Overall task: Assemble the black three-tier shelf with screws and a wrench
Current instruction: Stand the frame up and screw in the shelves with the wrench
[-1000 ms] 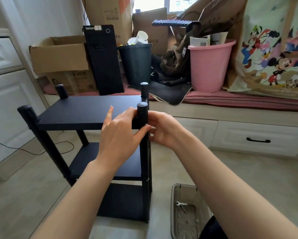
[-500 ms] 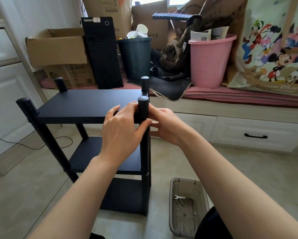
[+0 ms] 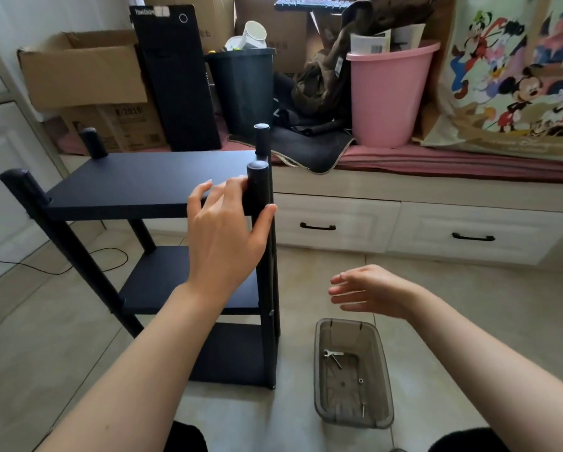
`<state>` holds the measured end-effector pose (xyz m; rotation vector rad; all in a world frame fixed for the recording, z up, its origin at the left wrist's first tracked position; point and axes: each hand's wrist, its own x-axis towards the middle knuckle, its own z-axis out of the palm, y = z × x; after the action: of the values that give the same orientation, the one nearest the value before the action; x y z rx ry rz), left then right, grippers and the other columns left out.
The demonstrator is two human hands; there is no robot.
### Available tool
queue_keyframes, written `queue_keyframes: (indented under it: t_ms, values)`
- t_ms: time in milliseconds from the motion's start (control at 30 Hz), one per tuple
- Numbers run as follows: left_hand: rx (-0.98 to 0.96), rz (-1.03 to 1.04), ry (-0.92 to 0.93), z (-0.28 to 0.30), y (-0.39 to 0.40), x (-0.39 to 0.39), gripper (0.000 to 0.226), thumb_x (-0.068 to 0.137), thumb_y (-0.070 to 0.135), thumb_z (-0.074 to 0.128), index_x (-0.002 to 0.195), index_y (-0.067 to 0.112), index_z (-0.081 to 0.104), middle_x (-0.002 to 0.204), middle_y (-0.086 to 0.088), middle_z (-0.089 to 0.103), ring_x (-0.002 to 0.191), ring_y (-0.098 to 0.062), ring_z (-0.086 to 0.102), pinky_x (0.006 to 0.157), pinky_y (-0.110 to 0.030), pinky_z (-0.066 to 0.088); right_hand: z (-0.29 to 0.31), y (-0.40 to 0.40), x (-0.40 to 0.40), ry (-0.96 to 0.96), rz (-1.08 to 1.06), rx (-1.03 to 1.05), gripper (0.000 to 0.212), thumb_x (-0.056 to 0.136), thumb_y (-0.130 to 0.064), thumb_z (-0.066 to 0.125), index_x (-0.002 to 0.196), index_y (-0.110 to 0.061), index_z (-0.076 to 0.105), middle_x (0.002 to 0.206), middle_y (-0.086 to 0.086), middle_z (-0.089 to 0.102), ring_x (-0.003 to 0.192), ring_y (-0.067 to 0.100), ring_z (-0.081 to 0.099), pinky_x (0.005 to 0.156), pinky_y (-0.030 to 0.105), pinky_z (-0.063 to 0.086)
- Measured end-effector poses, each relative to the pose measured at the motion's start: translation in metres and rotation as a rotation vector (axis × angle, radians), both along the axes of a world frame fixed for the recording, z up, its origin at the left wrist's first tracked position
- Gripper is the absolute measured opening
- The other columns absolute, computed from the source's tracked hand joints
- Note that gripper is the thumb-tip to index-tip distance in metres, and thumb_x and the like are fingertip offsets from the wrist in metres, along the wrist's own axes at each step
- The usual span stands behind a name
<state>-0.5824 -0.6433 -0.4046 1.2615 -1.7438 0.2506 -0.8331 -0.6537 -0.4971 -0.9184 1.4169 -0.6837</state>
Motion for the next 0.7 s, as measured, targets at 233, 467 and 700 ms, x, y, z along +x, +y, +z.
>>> queue_keyframes:
  t_ms: [233, 467, 700]
  values:
    - [-0.081, -0.014, -0.023, -0.009, -0.006, 0.003, 0.039, 0.095, 0.035, 0.063, 0.116, 0.003, 0.060, 0.103, -0.007, 0.072, 0.102, -0.026, 0.066, 0.117, -0.039, 0.022, -0.128, 0.016, 0.003, 0.097, -0.069, 0.259, 0.011, 0.100, -0.004, 0.050, 0.102, -0.001, 0.059, 0.077, 0.011, 0.059, 0.062, 0.019, 0.056, 0.057, 0.027, 0.047]
    - [-0.161, -0.003, 0.007, -0.015, -0.013, -0.002, 0.036, 0.095, 0.034, 0.063, 0.113, 0.002, 0.061, 0.100, -0.005, 0.069, 0.101, -0.019, 0.060, 0.116, -0.036, 0.023, -0.227, 0.018, -0.004, 0.619, 0.031, 0.370, 0.021, 0.092, -0.001, 0.051, 0.073, -0.009, 0.050, 0.071, 0.012, 0.059, 0.073, 0.030, 0.066, 0.054, 0.031, 0.046]
    - [-0.200, -0.013, -0.008, -0.018, -0.015, -0.002, 0.037, 0.096, 0.031, 0.064, 0.117, 0.000, 0.063, 0.104, 0.008, 0.054, 0.104, -0.014, 0.053, 0.114, -0.036, 0.025, -0.275, 0.018, 0.003, 0.911, 0.249, 0.331, 0.031, 0.098, -0.007, 0.042, 0.125, -0.003, 0.057, 0.130, 0.015, 0.060, 0.120, 0.028, 0.060, 0.092, 0.027, 0.047]
